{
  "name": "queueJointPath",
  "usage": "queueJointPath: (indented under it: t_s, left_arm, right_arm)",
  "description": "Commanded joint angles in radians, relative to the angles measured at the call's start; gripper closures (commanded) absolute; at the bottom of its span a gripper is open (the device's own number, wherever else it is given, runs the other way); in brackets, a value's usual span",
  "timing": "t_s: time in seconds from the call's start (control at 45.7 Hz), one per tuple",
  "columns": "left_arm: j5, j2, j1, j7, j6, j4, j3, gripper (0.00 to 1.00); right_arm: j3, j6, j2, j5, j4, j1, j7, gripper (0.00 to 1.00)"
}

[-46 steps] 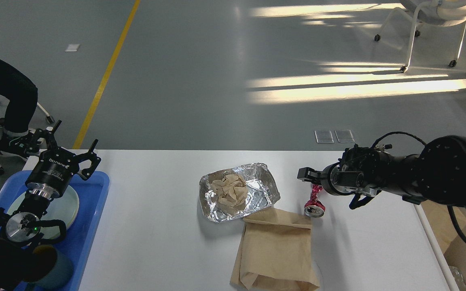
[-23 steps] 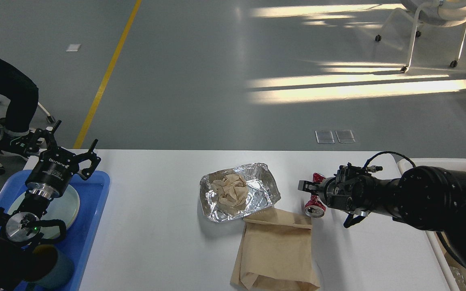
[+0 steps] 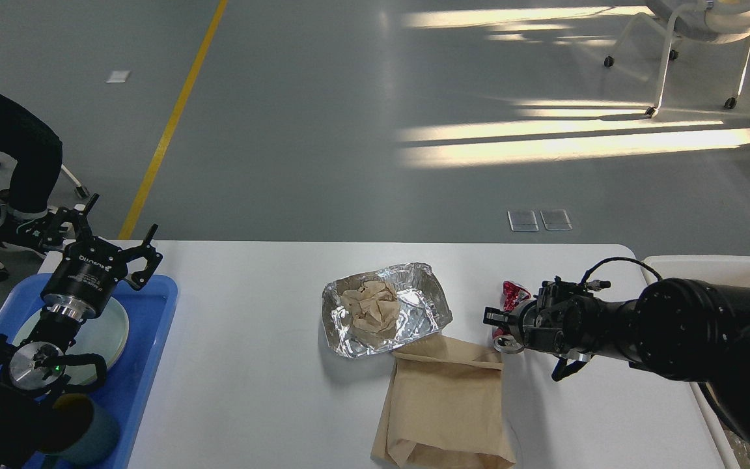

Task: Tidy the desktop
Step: 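Grasp the red soda can with the right gripper and lift it, then carry the red can into the white bin and release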

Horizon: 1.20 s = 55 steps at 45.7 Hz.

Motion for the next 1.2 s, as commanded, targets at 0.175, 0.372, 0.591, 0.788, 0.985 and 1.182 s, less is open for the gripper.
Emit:
queueJointPath:
  t_s: [0.175,0.372,0.591,0.788,0.985,1.182]
  left_arm:
    - [0.000,0.000,0.000,0.000,0.000,0.000,0.000,0.04]
    - [0.000,0.000,0.000,0.000,0.000,0.000,0.000,0.04]
    - [0.000,0.000,0.000,0.000,0.000,0.000,0.000,0.04]
    - [0.000,0.000,0.000,0.000,0.000,0.000,0.000,0.04]
    - [0.000,0.000,0.000,0.000,0.000,0.000,0.000,0.04]
    - [0.000,0.000,0.000,0.000,0.000,0.000,0.000,0.04]
  right_arm:
    - [-0.005,0.005,0.001,-0.013,0.012,0.035,-0.002,0.83]
    - [-0.005,0.005,-0.006,-0.014,0.037,0.046,-0.002,1.00]
    - [0.003,0.035,-0.038,-0.016,0.089,0.107,0.001,1.00]
    - [0.032,0.039,-0.151,-0.016,0.276,0.332,0.014,1.00]
    - [0.102,0.153,-0.329,-0.017,0.446,0.602,0.054,1.00]
    - [0.227,0.397,-0.538,-0.014,0.517,0.831,0.058,1.00]
